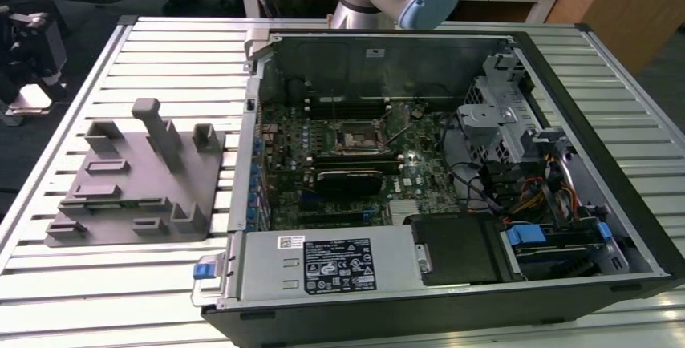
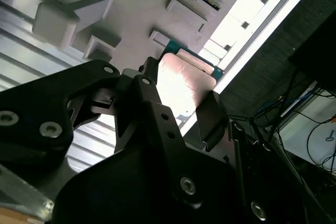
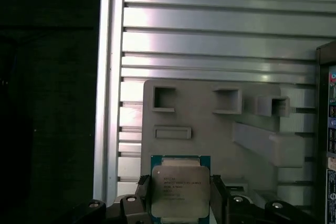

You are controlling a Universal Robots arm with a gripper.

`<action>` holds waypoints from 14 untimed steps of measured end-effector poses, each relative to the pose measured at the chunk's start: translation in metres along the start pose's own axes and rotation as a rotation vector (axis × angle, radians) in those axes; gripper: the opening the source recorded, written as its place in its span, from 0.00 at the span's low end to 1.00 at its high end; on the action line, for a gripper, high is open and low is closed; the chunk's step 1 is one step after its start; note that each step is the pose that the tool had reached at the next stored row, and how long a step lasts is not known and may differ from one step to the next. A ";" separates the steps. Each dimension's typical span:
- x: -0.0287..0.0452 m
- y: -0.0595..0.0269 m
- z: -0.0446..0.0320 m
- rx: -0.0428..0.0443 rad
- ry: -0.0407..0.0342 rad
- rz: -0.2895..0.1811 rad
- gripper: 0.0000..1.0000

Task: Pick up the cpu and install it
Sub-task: 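Pick up the cpu and move it towards the insertion slot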

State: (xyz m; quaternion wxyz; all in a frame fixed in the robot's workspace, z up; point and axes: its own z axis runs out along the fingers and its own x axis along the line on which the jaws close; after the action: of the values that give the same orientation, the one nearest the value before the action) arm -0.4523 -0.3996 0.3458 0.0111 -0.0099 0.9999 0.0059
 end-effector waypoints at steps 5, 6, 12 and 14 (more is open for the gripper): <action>-0.0004 0.0010 -0.0161 0.0000 0.0000 0.000 0.53; -0.0005 0.0011 -0.0193 0.0000 0.0000 0.000 0.53; -0.0009 0.0018 -0.0358 0.0000 0.0000 0.000 0.53; -0.0020 0.0019 -0.0373 -0.0001 -0.0003 0.000 0.53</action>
State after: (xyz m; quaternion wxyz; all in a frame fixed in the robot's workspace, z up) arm -0.4512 -0.3981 0.3832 0.0112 -0.0098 0.9999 0.0060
